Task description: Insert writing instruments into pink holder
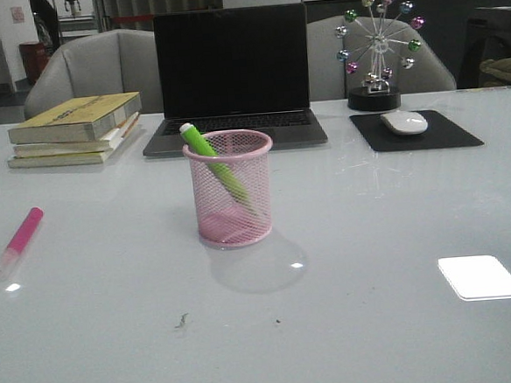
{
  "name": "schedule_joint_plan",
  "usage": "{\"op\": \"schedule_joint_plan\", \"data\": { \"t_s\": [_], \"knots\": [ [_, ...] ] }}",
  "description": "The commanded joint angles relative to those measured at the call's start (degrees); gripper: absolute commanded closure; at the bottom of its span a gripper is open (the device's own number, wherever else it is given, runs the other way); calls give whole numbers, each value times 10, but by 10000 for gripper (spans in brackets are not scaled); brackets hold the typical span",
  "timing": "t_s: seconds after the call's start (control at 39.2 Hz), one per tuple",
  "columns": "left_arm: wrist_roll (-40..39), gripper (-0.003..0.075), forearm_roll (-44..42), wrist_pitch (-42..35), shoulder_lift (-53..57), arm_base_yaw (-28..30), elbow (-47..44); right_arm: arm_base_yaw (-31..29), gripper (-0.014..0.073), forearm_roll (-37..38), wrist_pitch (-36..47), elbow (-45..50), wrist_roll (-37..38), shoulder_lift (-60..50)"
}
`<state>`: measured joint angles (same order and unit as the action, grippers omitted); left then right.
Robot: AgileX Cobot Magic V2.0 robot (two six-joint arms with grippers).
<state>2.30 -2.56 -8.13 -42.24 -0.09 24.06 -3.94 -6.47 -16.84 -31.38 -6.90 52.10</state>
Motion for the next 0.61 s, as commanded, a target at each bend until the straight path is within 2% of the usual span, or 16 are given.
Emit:
{"op": "schedule_joint_plan", "data": {
  "t_s": [0.0,0.13,0.41,0.59],
  "knots": [
    [-7,628,67,-17,-11,-4,35,-3,190,4,39,-16,-6,-8],
    [-7,615,74,57,-43,-4,79,-3,190,4,39,-16,-6,-8],
    [-7,459,74,124,-158,-4,206,-3,190,4,39,-16,-6,-8],
    [-7,427,74,232,-252,-4,306,-3,190,4,39,-16,-6,-8]
  ]
}}
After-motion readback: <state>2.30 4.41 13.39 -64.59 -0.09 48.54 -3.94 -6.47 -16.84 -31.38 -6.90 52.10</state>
